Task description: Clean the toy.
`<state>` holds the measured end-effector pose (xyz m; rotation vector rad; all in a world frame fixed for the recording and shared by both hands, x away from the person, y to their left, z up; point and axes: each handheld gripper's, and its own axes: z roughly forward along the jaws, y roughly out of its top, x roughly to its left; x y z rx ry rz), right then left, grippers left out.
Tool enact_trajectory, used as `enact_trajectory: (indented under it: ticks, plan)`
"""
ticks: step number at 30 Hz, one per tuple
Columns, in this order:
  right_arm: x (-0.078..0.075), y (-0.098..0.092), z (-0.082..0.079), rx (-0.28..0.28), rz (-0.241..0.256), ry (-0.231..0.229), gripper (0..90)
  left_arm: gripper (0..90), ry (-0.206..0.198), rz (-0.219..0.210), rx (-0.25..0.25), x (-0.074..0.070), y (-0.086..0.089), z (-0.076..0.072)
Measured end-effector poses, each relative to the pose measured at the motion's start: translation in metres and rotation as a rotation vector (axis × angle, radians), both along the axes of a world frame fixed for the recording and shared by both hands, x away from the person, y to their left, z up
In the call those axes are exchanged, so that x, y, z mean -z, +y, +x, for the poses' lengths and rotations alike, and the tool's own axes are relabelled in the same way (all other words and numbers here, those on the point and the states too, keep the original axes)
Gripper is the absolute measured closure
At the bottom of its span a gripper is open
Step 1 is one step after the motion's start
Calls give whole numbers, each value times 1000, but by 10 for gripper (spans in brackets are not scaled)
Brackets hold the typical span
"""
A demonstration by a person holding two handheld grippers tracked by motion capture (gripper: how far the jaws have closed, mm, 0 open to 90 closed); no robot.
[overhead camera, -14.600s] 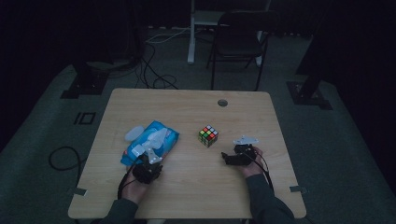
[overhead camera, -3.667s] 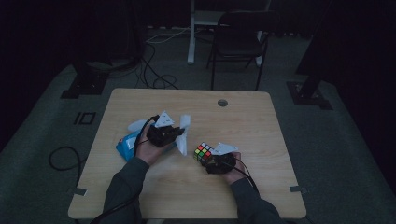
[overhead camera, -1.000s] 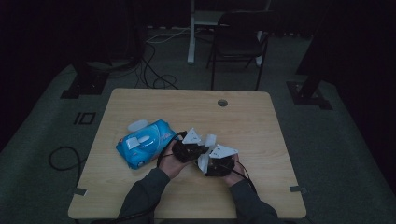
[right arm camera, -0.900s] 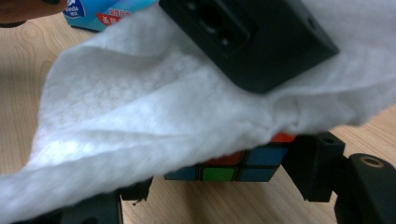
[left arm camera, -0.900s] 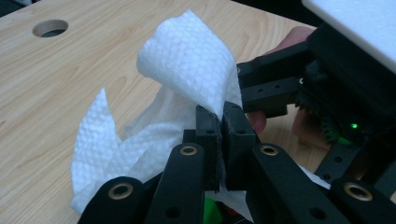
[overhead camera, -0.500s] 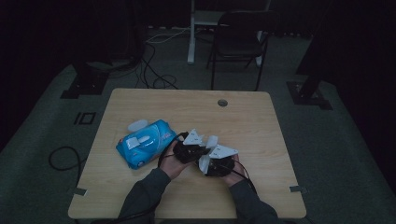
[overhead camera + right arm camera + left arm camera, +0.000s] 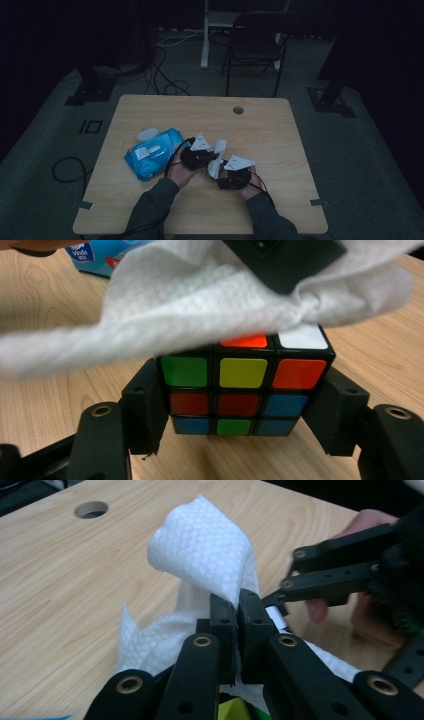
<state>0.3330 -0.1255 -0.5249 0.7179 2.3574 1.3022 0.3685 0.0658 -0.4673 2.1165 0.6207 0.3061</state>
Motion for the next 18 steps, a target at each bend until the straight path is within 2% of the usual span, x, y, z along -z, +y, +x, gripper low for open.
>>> enact_trajectory:
  ticks: [6,12,18]
  plan:
    - [0,0,0,-2,2,-5,344,882,-3,6,-41,1,11,6]
    - [-2,-2,-1,2,6,-7,344,882,4,-10,-74,2,18,8]
    - [-1,-2,0,8,2,-5,344,882,12,-6,-68,4,19,3]
